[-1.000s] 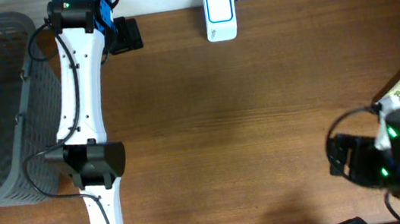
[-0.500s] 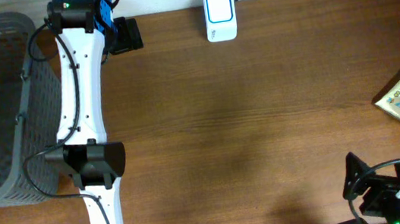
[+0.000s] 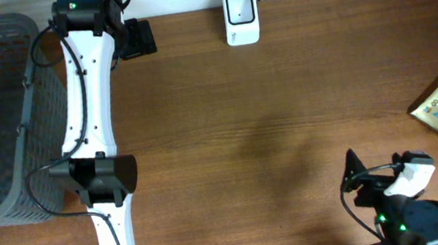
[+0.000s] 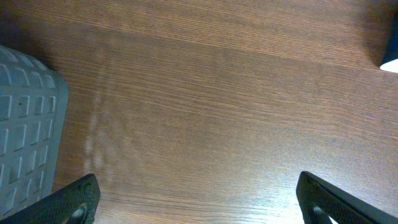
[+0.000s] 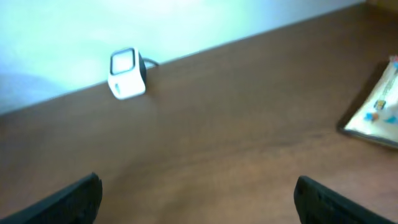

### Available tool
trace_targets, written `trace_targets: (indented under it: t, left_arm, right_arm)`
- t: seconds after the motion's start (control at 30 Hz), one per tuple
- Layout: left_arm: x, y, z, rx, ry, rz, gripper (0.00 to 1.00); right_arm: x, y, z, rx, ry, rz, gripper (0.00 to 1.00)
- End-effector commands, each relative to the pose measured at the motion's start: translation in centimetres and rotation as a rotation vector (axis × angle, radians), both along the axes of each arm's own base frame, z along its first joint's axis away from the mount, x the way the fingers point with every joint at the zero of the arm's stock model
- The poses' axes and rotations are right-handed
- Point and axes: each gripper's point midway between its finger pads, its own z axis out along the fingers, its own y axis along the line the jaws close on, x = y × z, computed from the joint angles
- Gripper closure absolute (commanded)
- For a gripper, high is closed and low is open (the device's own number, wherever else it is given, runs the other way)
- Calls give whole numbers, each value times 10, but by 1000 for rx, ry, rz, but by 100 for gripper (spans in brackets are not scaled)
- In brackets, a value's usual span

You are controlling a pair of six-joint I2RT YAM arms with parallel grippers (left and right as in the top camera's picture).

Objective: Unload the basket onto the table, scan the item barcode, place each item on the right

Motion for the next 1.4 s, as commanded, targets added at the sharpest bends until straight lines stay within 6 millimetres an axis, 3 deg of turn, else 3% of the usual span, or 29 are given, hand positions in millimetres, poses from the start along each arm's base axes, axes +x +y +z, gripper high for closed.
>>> trace_targets:
  t: [0.0,0.23,0.5,1.0,1.13,1.37]
  left_arm:
    - [-1,2,6,11,-13,-3,1]
    - [-1,3,6,11,-13,-1,1]
    - [-1,3,6,11,-13,-1,1]
    - [-1,3,6,11,-13,-1,1]
    - [-1,3,6,11,-13,-1,1]
    - [-1,3,6,12,-12,-2,1]
  right_arm:
    - [12,-1,-9,-8,-44,-13,2]
    - [25,-1,-13,2,-113,-15,2]
    - [32,5,-35,-15,-91,41,2]
    - [42,3,-17,-12,-254,25,2]
    - [41,4,-29,-26,-204,31,2]
    - [41,18,-30,-173,-197,140,2]
